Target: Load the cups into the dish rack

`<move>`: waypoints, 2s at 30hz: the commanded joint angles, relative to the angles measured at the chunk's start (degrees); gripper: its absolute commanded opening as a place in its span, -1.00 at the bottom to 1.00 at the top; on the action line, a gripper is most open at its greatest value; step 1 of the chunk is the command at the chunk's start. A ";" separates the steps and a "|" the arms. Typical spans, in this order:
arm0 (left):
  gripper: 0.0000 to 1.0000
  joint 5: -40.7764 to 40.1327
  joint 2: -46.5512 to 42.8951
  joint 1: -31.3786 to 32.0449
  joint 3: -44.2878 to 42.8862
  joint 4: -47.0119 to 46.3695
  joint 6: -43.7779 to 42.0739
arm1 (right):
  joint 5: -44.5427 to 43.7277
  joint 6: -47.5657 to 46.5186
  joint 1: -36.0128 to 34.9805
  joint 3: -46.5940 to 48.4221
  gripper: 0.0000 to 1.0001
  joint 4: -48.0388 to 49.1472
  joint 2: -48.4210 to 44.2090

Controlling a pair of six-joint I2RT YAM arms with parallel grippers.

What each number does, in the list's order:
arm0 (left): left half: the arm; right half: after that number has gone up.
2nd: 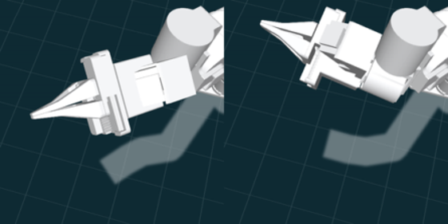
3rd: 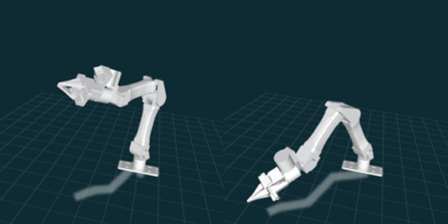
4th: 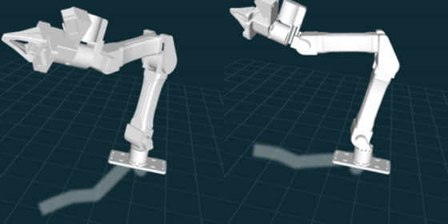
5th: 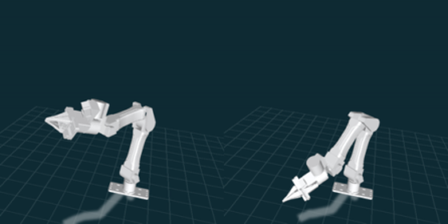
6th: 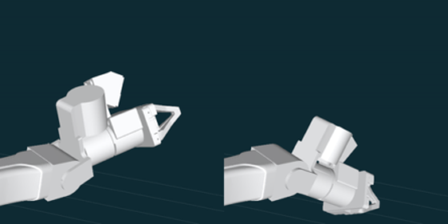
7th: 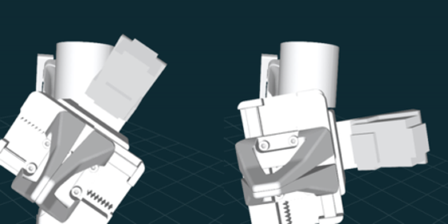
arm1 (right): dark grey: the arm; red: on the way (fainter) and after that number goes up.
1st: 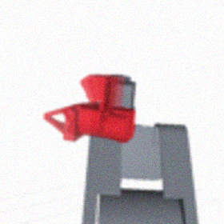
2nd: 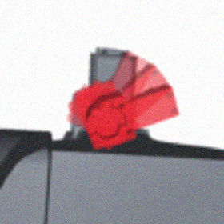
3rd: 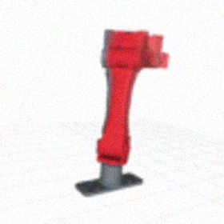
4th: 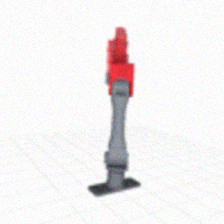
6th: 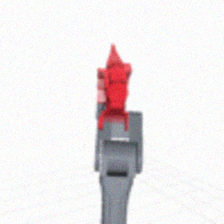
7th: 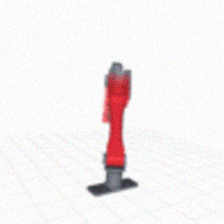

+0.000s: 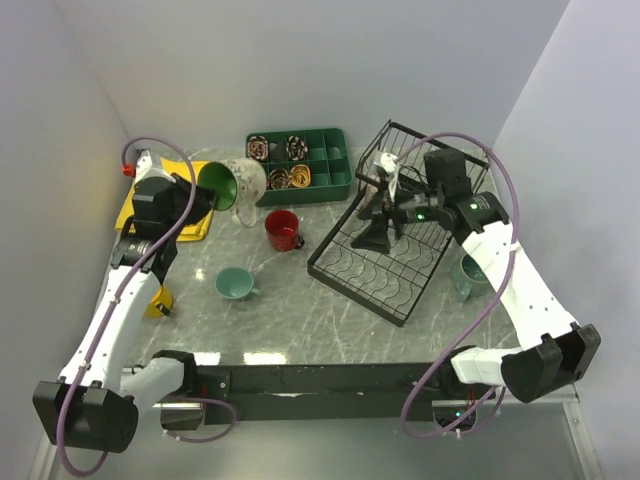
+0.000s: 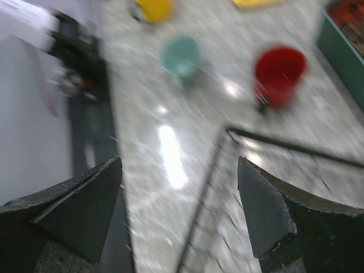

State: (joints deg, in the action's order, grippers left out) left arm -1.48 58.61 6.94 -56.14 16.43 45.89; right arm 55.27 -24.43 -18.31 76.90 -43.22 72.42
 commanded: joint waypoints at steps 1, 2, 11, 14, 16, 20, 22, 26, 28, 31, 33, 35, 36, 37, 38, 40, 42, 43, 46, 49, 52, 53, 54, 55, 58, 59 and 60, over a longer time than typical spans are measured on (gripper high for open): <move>-0.98 12.71 -2.45 0.09 0.59 -23.88 14.73 | 8.97 17.17 -4.71 2.91 0.80 12.16 1.85; -0.98 14.38 -2.19 0.09 0.77 -26.07 19.28 | 9.68 22.79 -5.42 -0.06 0.95 23.51 1.76; -0.98 18.88 -1.30 1.14 -0.02 -41.72 35.31 | 3.71 73.88 -10.78 -6.59 1.00 62.89 7.46; -0.98 19.58 -0.52 2.37 -0.20 -43.92 37.42 | 3.45 81.45 -12.45 -5.63 1.00 69.30 9.93; -0.98 19.93 -0.16 2.81 0.41 -45.25 38.39 | 2.83 85.41 -13.42 -4.31 1.00 70.90 12.03; -0.98 19.23 0.10 4.65 0.86 -47.45 39.89 | 2.13 90.51 -14.47 0.43 1.00 76.08 15.99; -0.98 18.27 -0.16 5.45 0.59 -46.66 39.54 | 0.99 93.67 -14.91 1.05 1.00 79.06 17.40; -0.98 16.86 0.19 7.38 1.12 -47.62 39.98 | -0.86 100.61 -16.06 2.81 1.00 87.76 19.42; -0.98 15.98 0.63 8.00 1.56 -48.59 40.24 | -2.43 100.98 -16.32 3.86 1.00 86.65 20.39; -0.98 14.31 1.15 9.58 1.82 -48.95 39.98 | -2.88 101.50 -17.11 4.57 0.91 86.73 21.53; -0.98 13.70 1.59 10.55 1.56 -48.86 39.63 | -2.71 102.47 -17.46 4.75 0.81 87.51 22.06; -0.98 13.26 1.95 11.42 1.38 -48.77 39.19 | -2.97 102.82 -17.47 5.10 0.67 87.87 21.97; -0.98 12.99 2.12 11.69 1.38 -48.60 39.02 | -3.14 102.91 -17.55 5.19 0.65 87.96 21.71; -0.98 12.38 2.21 11.87 1.30 -48.33 38.84 | -3.23 103.00 -17.47 5.19 0.61 88.31 21.62; -0.98 12.29 2.21 12.39 1.38 -48.42 38.75 | -3.50 103.00 -17.55 5.10 0.53 87.70 21.53; -0.98 11.50 2.47 13.10 1.30 -48.24 38.40 | -4.02 103.44 -17.55 4.66 0.34 87.96 21.36; -0.98 11.23 2.56 13.62 1.38 -48.24 38.22 | -4.90 103.79 -17.47 4.05 0.14 88.13 21.18; -0.98 11.14 2.56 13.80 1.56 -48.07 37.79 | -4.99 103.62 -17.47 3.96 -0.17 88.05 21.18; -0.98 10.62 2.56 15.03 1.82 -46.93 36.38 | -4.64 102.74 -17.29 4.92 -0.49 87.17 21.62; -0.98 10.62 2.21 15.47 2.35 -46.40 35.15 | -4.20 103.09 -16.94 4.92 -1.00 88.48 21.62; -0.98 12.10 2.12 15.56 2.79 -46.66 32.53 | -3.50 102.30 -16.68 3.96 -1.00 88.92 20.83; -0.94 12.98 1.95 15.47 2.96 -46.75 31.99 | -3.32 101.51 -16.59 3.69 -1.00 88.66 20.39; -0.63 13.95 1.69 15.56 2.88 -46.40 31.11 | -3.15 100.98 -16.24 3.61 -1.00 88.40 20.13; -0.43 14.13 1.42 15.47 2.79 -44.74 29.89 | -2.89 100.37 -16.06 3.26 -1.00 87.79 19.69; 0.22 14.57 0.02 15.47 3.23 -43.06 27.16 | -2.44 97.91 -15.01 2.64 -1.00 86.73 18.63; 0.35 14.48 -0.42 15.47 3.49 -41.93 26.71 | -2.18 97.47 -14.66 2.46 -1.00 86.64 18.20; 0.52 14.40 -1.38 15.47 4.19 -41.30 26.27 | -2.01 96.85 -14.57 2.37 -1.00 86.38 17.93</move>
State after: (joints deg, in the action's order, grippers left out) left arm 9.85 61.10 21.93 -52.60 -23.38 76.36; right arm 53.74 77.17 -34.15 78.39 38.74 94.72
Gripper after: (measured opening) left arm 0.649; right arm 0.236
